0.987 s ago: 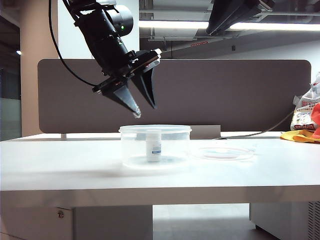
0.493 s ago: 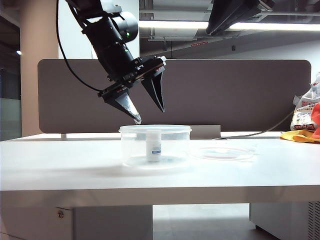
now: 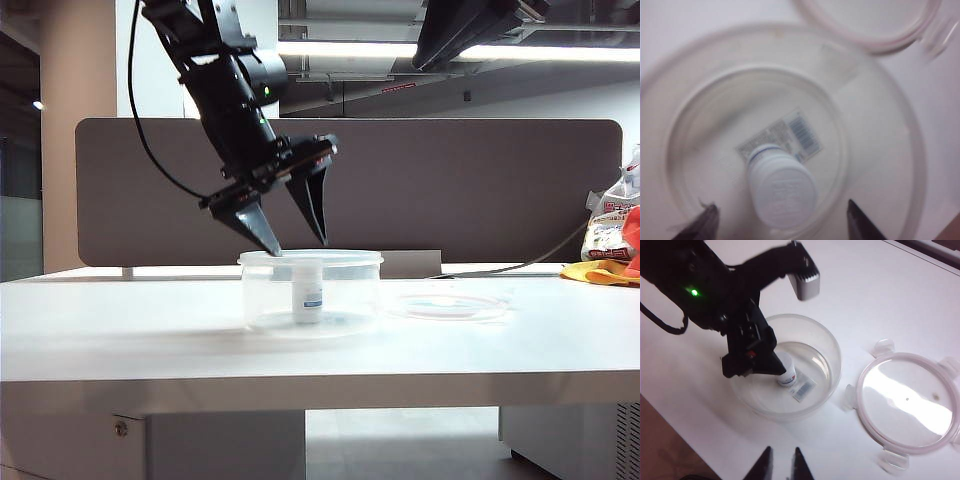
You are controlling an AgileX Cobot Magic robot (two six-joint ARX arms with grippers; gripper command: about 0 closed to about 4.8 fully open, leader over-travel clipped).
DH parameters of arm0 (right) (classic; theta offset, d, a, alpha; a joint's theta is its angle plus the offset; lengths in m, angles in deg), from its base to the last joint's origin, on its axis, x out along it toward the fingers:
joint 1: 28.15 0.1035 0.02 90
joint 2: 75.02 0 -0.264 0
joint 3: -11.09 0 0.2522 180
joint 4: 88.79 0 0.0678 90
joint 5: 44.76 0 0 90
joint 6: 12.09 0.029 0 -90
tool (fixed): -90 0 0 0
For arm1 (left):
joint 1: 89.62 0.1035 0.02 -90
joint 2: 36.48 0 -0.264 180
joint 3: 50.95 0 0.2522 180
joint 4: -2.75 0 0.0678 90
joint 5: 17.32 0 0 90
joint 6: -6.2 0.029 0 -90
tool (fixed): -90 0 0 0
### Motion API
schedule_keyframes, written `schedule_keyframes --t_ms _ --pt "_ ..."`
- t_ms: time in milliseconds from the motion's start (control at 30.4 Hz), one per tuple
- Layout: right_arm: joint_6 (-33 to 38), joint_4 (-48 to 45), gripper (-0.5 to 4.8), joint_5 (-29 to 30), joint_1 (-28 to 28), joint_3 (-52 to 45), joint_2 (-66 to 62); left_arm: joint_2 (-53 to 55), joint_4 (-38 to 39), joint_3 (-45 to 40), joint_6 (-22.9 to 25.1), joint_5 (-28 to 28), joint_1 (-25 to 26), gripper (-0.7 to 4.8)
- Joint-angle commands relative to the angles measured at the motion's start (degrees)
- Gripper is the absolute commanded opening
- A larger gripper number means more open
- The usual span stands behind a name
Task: Remove the lid of the round box, pick up the small white medicine bottle inside, and place it on the table.
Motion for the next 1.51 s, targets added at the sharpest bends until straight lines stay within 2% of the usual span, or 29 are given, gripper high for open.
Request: schedule_keyframes --t_ms 33,756,855,921,1184,1315,1513 --pt "-0.3 -0.9 0.54 0.0 0.0 0.2 0.2 0.9 0.3 0.0 -0.1 0.0 -0.4 3.33" --pt "-0.3 -0.8 0.54 0.0 0.0 0.2 0.2 2.8 -3.0 0.0 -0.1 3.8 -2.0 3.28" --pt "-0.3 -0.7 0.54 0.0 0.0 0.2 0.2 2.8 -3.6 0.0 -0.1 3.7 -1.9 2.63" --pt "-0.3 -0.7 0.54 0.0 0.0 0.2 0.2 2.8 -3.7 0.0 -0.1 3.7 -2.0 2.38" --pt "-0.3 -0.7 0.54 0.0 0.0 0.2 0.2 2.8 -3.7 0.0 -0.1 3.7 -2.0 2.35" --pt "-0.3 -0.7 0.54 0.0 0.0 0.2 0.2 2.8 -3.5 0.1 -0.1 3.7 -2.0 1.77" --pt "-0.3 -0.7 0.54 0.0 0.0 0.2 0.2 2.8 -3.1 0.1 -0.1 3.7 -2.0 1.77"
